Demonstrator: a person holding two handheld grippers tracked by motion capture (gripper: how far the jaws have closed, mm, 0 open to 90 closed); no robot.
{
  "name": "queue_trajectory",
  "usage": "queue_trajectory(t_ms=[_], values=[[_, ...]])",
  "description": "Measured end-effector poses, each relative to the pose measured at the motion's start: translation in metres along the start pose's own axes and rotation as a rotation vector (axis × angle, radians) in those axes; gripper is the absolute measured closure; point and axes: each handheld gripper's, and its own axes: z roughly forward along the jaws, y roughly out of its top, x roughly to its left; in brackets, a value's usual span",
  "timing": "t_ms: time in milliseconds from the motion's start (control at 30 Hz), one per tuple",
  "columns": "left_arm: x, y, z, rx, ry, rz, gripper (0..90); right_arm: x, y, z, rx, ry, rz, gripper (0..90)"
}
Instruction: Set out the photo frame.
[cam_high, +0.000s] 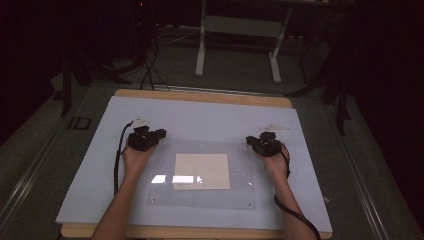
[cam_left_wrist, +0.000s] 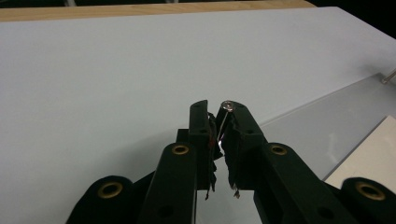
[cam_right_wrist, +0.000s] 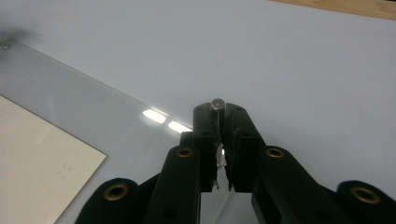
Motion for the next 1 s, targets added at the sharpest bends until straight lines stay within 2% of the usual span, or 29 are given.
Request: queue_trajectory(t_ms=[100, 233, 433, 600, 633, 667, 700, 767, 900, 1000], values=[[0.001, 0.001, 0.000, 0.007, -0.007, -0.001, 82.2, 0.000, 0.001, 0.000, 0.009, 0.002, 0.007, 83.7], [0.009, 0.004, 0.000, 0.036, -0.063, -0.041, 81.0, -0.001, 0.002, 0.001, 0.016, 0.008, 0.012, 83.6], [0.013, 0.007, 0.002, 0.057, -0.083, -0.063, 80.7, -0.002, 0.004, 0.002, 0.032, 0.010, 0.021, 83.6], [0.021, 0.011, 0.009, 0.074, -0.119, -0.134, 80.7, -0.008, 0.009, 0.006, 0.049, 0.032, 0.067, 83.6], [0.021, 0.011, 0.009, 0.074, -0.119, -0.134, 80.6, -0.008, 0.009, 0.006, 0.049, 0.032, 0.067, 83.6], [0.024, 0.012, 0.012, 0.079, -0.128, -0.164, 80.6, -0.009, 0.010, 0.007, 0.048, 0.036, 0.080, 83.8], [0.025, 0.014, 0.013, 0.084, -0.128, -0.169, 80.8, -0.011, 0.012, 0.010, 0.056, 0.042, 0.100, 84.5], [0.027, 0.017, 0.015, 0.101, -0.130, -0.189, 81.1, -0.012, 0.015, 0.011, 0.064, 0.040, 0.110, 84.8], [0.028, 0.022, 0.020, 0.135, -0.124, -0.239, 81.3, -0.012, 0.020, 0.014, 0.085, 0.028, 0.107, 85.2], [0.027, 0.026, 0.022, 0.157, -0.104, -0.256, 81.6, -0.012, 0.023, 0.015, 0.099, 0.021, 0.110, 84.7]])
